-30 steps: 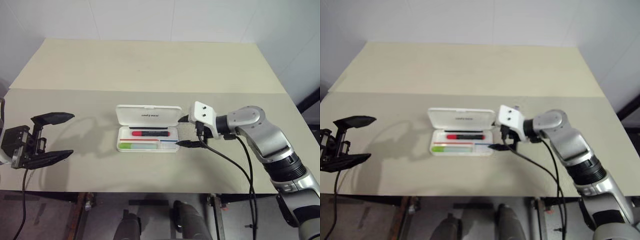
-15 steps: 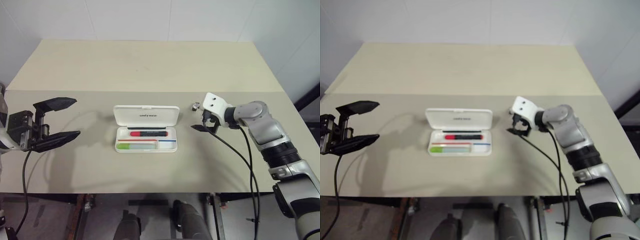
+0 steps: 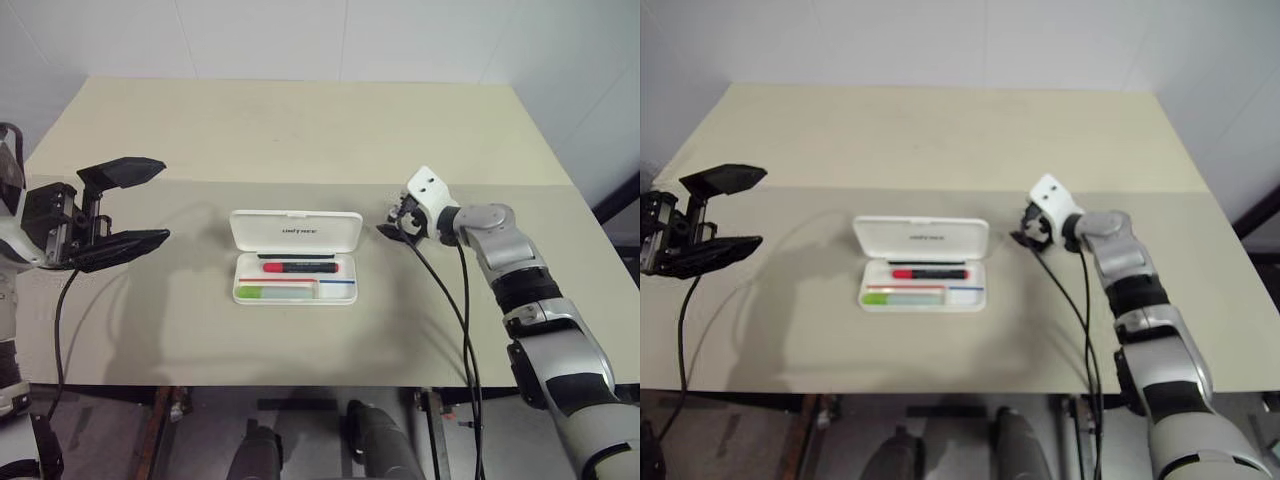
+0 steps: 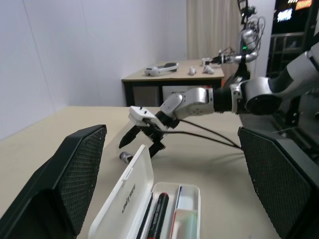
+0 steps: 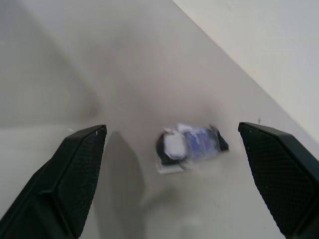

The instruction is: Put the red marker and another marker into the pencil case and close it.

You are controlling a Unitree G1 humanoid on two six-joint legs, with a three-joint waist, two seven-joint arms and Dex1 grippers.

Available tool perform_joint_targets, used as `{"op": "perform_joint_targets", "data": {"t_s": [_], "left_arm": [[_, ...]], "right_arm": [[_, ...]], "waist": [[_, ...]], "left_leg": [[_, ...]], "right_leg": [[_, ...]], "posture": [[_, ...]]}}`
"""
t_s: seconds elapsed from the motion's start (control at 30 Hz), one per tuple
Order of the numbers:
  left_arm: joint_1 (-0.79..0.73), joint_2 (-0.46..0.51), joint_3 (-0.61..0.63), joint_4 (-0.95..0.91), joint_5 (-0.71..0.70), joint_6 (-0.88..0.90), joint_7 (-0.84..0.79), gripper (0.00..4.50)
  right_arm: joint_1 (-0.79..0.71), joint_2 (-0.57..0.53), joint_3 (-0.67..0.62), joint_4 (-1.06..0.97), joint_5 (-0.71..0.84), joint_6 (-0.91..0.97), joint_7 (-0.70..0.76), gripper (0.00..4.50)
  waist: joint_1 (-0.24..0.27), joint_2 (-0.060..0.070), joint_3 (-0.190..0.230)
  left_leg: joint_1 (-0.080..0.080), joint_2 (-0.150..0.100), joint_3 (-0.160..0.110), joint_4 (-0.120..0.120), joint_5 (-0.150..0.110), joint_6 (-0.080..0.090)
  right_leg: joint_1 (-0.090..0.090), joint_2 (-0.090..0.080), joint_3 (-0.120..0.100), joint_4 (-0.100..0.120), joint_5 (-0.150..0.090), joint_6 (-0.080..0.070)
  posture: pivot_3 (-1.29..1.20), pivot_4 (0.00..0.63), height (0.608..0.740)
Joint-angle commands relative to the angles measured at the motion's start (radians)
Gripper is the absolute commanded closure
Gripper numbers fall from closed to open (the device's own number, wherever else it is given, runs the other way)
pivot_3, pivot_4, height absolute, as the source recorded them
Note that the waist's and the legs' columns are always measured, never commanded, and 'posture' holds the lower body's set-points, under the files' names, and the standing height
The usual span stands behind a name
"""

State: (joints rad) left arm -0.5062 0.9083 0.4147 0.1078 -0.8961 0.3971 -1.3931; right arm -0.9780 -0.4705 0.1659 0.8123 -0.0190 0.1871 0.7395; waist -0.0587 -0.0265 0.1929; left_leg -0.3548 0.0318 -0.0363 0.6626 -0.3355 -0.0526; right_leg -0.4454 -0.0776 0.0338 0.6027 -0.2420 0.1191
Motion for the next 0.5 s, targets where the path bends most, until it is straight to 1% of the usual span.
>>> {"op": "perform_joint_targets", "data": {"t_s": [0.03,0.17,0.27,0.37,0.5], "left_arm": [[-0.036,0.032,0.001,0.044,0.02,0.013,-0.034,0.0],[-0.037,0.052,0.006,0.112,0.034,0.034,-0.082,0.0],[-0.026,0.075,0.004,0.138,0.039,0.069,-0.12,0.0],[-0.034,0.078,0.004,0.165,0.051,0.065,-0.143,0.0],[-0.041,0.075,-0.006,0.186,0.076,0.04,-0.16,0.0]], "right_arm": [[-0.047,0.005,-0.041,0.077,-0.004,-0.051,-0.039,0.02],[-0.069,0.026,-0.069,0.168,0.006,-0.056,-0.065,0.02],[-0.079,0.044,-0.097,0.213,0.024,-0.06,-0.048,0.02],[-0.094,0.069,-0.149,0.246,0.078,-0.044,0.013,0.02],[-0.103,0.09,-0.159,0.266,0.088,-0.061,0.098,0.02]], "waist": [[-0.002,0.0,0.0],[-0.015,0.0,0.0],[-0.025,0.0,0.0],[-0.026,0.0,0.0],[-0.031,0.0,0.0]], "left_leg": [[0.0,0.0,0.0,0.0,0.0,0.0],[0.0,0.0,0.0,0.0,0.0,0.0],[0.0,0.0,0.0,0.0,0.0,-0.001],[0.0,0.0,0.0,0.0,0.0,-0.001],[0.001,0.0,0.0,0.0,0.001,-0.001]], "right_leg": [[0.0,0.0,0.0,0.0,0.0,0.0],[0.0,0.0,0.0,0.0,0.0,0.0],[0.0,0.0,0.0,0.001,0.0,0.0],[0.0,0.0,0.001,0.002,0.0,0.0],[0.0,0.0,0.001,0.003,0.0,0.0]], "posture": [[0.0,0.15,0.74],[0.0,0.15,0.74],[0.0,0.15,0.74],[0.0,0.15,0.74],[0.0,0.15,0.74]]}}
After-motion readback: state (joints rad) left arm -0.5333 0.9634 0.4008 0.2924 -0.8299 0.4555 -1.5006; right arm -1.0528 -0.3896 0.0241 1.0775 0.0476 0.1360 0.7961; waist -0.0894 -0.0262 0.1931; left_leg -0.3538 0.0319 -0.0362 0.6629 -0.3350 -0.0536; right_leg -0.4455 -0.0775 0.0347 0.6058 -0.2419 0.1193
